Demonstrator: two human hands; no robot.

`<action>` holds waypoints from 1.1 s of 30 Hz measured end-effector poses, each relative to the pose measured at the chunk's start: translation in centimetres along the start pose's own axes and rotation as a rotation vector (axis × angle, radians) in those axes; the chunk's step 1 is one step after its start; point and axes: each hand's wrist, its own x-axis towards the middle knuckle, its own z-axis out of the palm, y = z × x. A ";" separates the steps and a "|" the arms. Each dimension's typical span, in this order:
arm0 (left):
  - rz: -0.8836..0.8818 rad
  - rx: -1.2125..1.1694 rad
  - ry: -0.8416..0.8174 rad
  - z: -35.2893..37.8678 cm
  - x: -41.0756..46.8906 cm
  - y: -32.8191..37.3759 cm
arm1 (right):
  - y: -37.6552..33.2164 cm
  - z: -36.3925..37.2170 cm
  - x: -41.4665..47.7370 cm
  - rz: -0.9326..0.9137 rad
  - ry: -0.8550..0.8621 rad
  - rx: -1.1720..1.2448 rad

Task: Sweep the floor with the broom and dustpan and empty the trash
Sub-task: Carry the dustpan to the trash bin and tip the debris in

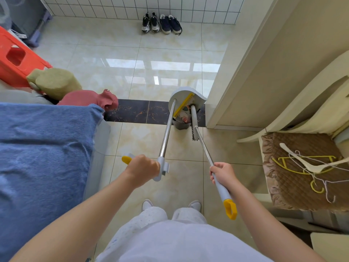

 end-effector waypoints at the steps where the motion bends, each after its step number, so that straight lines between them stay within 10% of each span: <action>1: -0.003 0.003 0.002 -0.3 -0.1 -0.6 | 0.0 0.1 0.0 0.003 0.002 -0.003; 23: 0.049 0.311 -0.163 -3.8 -2.4 -4.5 | -2.7 1.7 0.7 -0.183 0.045 -0.319; 33: 0.214 0.160 -0.538 -4.6 0.1 2.3 | -0.1 0.2 0.6 -0.112 0.082 -0.281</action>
